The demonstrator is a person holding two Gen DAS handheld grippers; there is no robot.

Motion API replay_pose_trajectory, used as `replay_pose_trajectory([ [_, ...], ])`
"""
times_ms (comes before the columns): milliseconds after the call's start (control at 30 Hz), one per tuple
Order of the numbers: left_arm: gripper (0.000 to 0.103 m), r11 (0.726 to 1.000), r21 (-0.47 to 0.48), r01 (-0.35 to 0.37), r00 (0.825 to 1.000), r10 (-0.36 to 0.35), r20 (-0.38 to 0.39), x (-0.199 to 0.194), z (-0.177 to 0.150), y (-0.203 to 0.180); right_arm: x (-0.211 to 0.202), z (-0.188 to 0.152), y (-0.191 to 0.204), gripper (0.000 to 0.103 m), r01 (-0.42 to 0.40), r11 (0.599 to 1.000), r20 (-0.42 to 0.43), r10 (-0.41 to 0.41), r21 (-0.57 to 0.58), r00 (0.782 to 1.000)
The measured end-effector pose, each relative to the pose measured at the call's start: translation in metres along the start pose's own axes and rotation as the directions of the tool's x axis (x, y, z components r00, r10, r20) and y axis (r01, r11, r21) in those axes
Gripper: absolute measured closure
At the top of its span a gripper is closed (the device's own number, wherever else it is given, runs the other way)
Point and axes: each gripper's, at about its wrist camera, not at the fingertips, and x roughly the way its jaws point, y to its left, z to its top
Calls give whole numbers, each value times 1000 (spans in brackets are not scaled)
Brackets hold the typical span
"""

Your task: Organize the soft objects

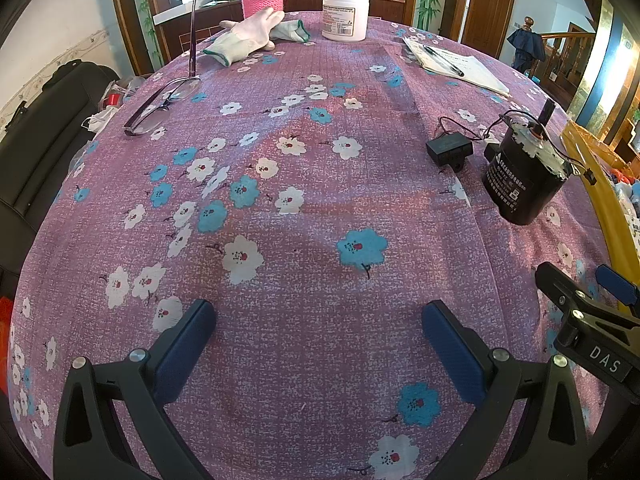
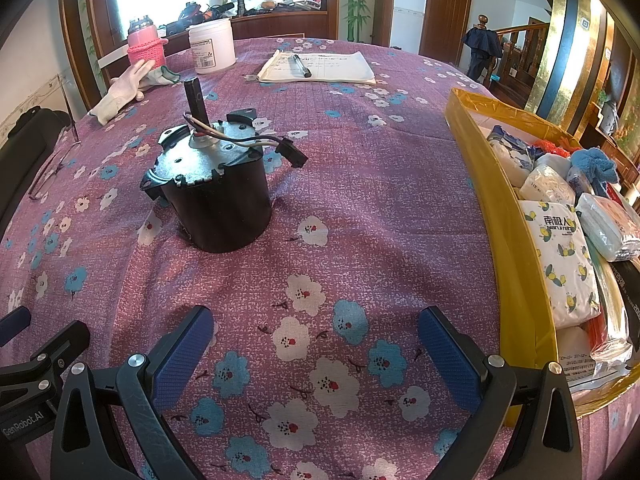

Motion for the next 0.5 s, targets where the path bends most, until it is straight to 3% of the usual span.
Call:
replay_pose_trajectory([
  [500, 0, 1000, 0, 0, 1000, 0, 0, 0, 0, 0, 0, 0, 0, 1, 0, 1000, 0, 0, 0, 1000],
])
